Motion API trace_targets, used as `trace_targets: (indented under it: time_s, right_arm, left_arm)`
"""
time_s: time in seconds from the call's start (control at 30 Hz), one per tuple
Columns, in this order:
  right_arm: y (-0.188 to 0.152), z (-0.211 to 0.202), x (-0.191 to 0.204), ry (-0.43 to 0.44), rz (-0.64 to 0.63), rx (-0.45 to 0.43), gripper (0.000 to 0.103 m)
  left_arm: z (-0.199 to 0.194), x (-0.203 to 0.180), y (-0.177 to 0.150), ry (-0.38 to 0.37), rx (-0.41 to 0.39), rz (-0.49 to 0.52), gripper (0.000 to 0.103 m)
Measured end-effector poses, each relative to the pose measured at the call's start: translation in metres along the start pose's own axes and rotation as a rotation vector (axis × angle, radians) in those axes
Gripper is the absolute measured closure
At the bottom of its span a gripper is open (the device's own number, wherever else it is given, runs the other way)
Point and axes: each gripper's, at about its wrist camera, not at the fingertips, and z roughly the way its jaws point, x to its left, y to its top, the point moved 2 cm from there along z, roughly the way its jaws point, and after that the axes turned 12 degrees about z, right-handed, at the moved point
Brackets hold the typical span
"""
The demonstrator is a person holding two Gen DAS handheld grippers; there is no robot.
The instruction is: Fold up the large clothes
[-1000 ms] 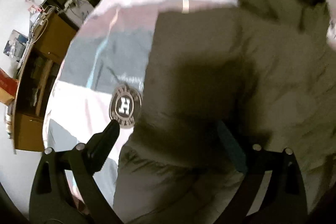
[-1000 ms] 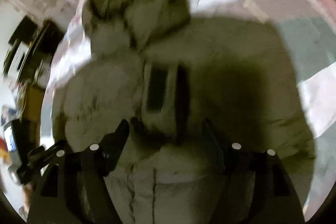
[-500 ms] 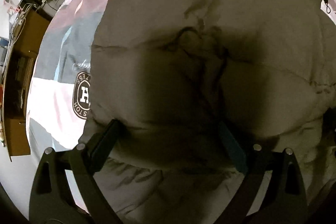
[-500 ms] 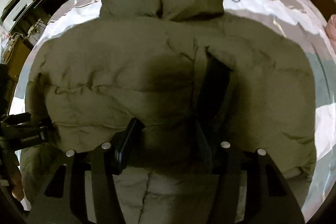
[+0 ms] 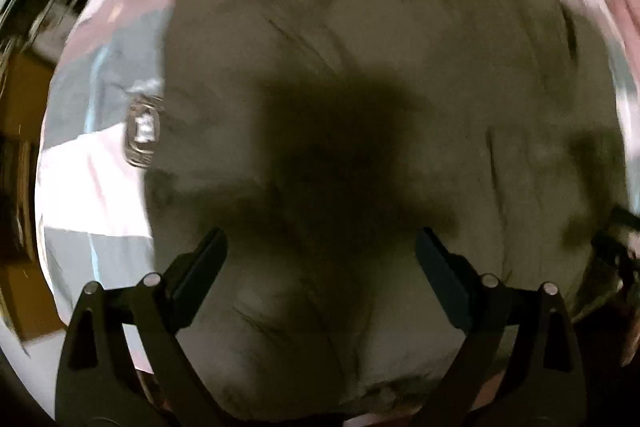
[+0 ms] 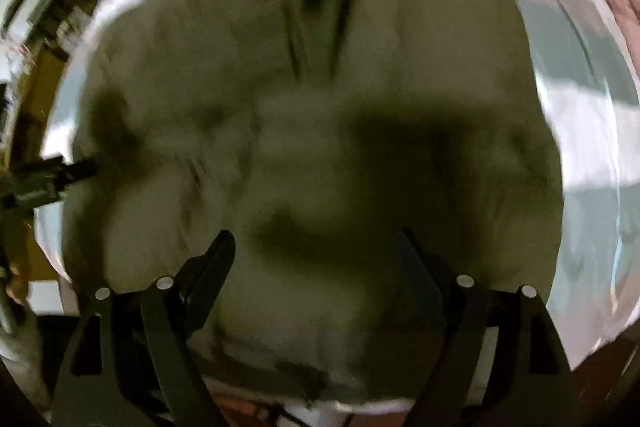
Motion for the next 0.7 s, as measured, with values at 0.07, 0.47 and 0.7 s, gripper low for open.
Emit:
trace_targets:
  time_s: [0.07,0.47,0.7]
  right_arm:
    - [-0.014,0.031,-0.02,-0.061,0.024,0.1,0.021]
    - [-0.018,-0.009,-0.129,0.026,0.371,0.055,0.02]
    - [0.024,-0.024,-0.076,-0.052,0.247,-0.159,0.016]
  left_arm:
    - [0.024,-0.015,-0.012,0.057,0.081,0.091,0.007]
    - [0.038,0.016,-0.03,0.023,0.119,-0.031,0.002]
    - [-0.005,0.004,-0.001,0.089,-0.079,-0.021,0.002]
